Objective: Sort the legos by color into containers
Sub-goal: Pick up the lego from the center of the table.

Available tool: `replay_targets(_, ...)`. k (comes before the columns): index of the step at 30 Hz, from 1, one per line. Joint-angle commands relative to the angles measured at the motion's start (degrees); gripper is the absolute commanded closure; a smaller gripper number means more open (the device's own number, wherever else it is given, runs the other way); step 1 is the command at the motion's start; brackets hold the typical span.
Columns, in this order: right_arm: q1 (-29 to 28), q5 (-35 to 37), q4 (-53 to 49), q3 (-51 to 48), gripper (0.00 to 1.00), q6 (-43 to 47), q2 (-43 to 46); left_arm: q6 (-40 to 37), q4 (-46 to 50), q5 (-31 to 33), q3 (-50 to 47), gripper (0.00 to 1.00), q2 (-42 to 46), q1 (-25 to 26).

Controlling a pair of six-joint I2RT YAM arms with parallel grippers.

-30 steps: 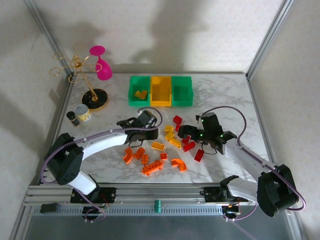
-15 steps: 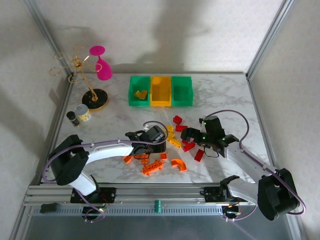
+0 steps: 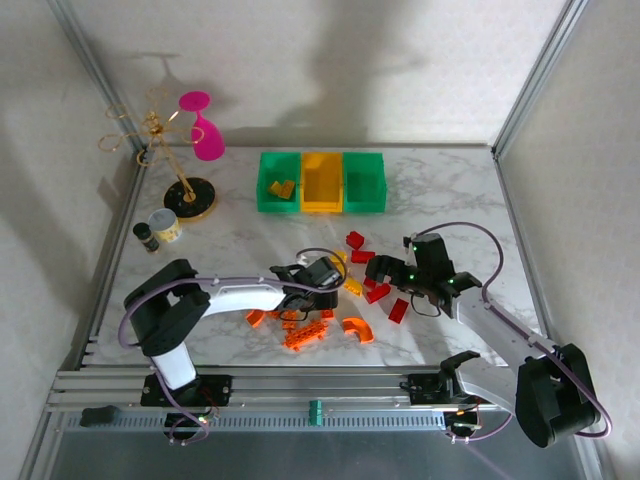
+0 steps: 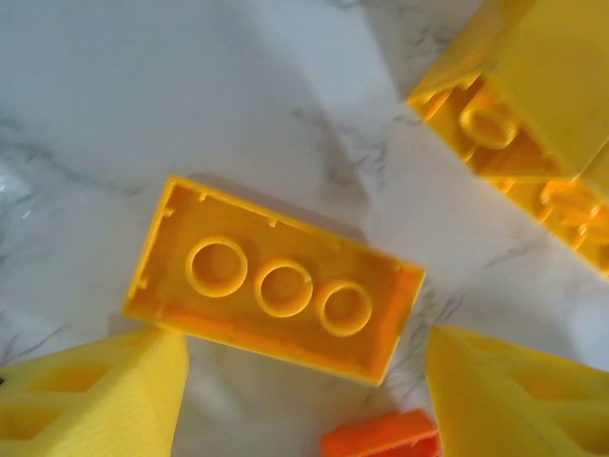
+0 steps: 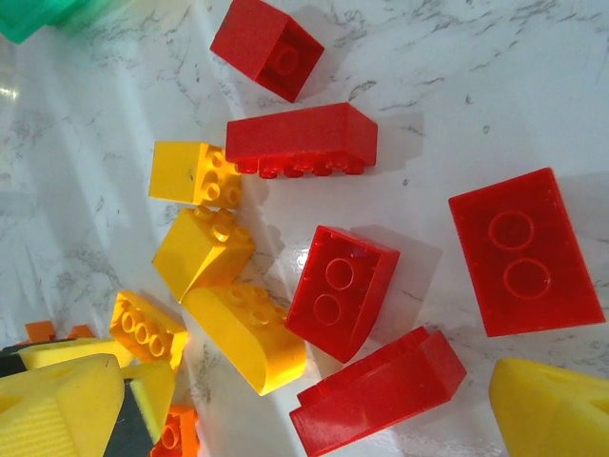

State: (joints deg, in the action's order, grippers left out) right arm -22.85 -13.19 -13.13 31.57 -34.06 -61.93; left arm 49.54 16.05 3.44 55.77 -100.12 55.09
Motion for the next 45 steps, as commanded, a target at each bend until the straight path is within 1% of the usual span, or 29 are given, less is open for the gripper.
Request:
replay_targets(1, 0.9, -0.1, 0.2, -1.0, 0.01, 0.5, 0.9, -1.2, 0.4, 2.4, 4.8, 0.34, -3.6, 0.4)
replay_targets(8, 2.3, -1.5, 0.7, -1.5, 0.01, 0.8, 0.9, -3.4, 4.0, 6.1, 12.3, 0.36, -10.3, 0.3)
replay_targets(10, 2.7, -1.8, 0.5, -1.4, 0.01, 1.1, 0.9, -3.9, 4.3, 5.9, 12.9, 0.38, -11.4, 0.3)
replay_targets(12, 3.2, -1.8, 0.2, -1.2, 0.01, 1.4, 1.1, -4.1, 5.3, 7.0, 12.9, 0.41, -11.9, 0.5)
replay_targets(15, 3.6, -2.2, 0.0, -1.1, 0.01, 1.6, 1.2, -4.1, 6.6, 8.6, 12.1, 0.45, -11.3, 0.5)
replay_targets(21, 3.8, -3.0, 0.7, -1.1, 0.01, 1.3, 0.9, -3.9, 7.9, 11.0, 9.7, 0.48, -10.8, 0.6)
replay_targets(25, 3.9, -3.4, 1.1, -1.2, 0.01, 0.9, 0.9, -3.5, 8.3, 13.0, 7.9, 0.52, -8.8, 0.5)
replay_targets(29, 3.8, -3.8, 1.4, -1.0, 0.01, 0.7, 0.5, -2.9, 8.5, 13.4, 6.8, 0.52, -8.0, 0.5)
replay_targets(35, 3.8, -4.2, 1.2, -0.2, 0.01, 0.7, 0.2, -2.7, 7.6, 13.1, 6.9, 0.59, -8.6, 0.5)
replay_targets(41, 3.8, -5.5, 1.4, 0.3, 0.01, 2.5, 0.1, -2.9, 7.6, 13.7, 6.7, 0.65, -7.4, 0.5)
replay_targets(45, 3.5, -8.7, 2.5, 1.4, 0.01, 3.3, -0.7, -4.0, 9.3, 15.7, 6.8, 0.69, -4.2, 0.0)
